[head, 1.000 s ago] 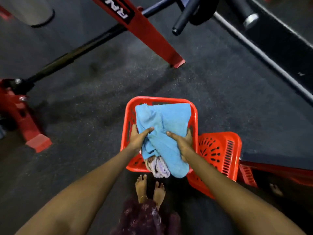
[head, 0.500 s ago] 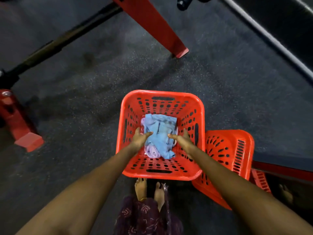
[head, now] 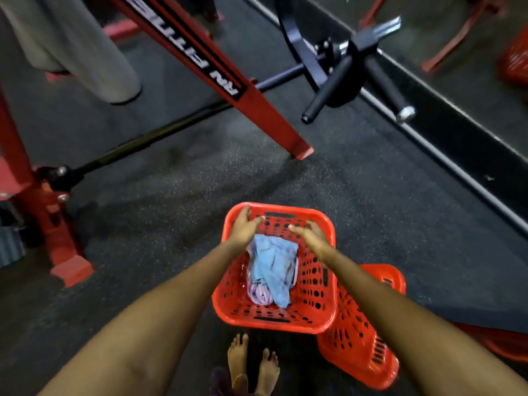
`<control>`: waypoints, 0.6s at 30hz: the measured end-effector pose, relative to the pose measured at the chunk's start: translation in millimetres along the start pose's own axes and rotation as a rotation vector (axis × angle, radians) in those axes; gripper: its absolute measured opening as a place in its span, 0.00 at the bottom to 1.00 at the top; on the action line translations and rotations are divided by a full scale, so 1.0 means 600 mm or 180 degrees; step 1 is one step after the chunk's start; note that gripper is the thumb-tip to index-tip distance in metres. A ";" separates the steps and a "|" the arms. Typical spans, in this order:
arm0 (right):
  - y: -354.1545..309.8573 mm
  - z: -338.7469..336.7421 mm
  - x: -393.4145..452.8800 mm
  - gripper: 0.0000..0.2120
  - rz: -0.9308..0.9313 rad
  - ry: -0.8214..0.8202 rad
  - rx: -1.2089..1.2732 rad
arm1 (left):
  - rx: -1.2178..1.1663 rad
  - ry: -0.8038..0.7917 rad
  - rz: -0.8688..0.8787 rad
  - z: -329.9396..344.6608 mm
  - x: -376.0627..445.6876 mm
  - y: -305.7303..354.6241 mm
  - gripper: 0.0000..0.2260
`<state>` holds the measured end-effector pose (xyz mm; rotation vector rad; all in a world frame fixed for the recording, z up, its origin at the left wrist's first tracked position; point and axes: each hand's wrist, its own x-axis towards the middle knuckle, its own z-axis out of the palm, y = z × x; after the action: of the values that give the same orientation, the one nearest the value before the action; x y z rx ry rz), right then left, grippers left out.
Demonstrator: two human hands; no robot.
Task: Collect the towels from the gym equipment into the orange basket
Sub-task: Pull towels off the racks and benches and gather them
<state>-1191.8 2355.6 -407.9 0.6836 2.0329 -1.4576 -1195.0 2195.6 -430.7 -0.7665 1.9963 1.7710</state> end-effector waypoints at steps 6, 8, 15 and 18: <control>-0.200 -0.009 -0.095 0.30 -0.0647 0.0067 -0.0080 | -0.0235 0.0214 0.0638 -0.078 -0.086 0.211 0.28; -0.267 -0.007 -0.135 0.29 -0.0869 0.0082 -0.0019 | -0.0236 0.0272 0.0830 -0.107 -0.118 0.279 0.27; -0.484 0.007 -0.311 0.25 -0.1673 -0.0048 0.0136 | -0.0418 0.0444 0.1546 -0.232 -0.225 0.485 0.22; -0.552 0.026 -0.372 0.28 -0.1959 -0.0131 0.0020 | -0.0349 0.0502 0.1781 -0.278 -0.291 0.543 0.38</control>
<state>-1252.3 2225.8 -34.7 0.0092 2.3198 -1.7798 -1242.9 2079.8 -44.6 -0.4053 2.4044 2.1933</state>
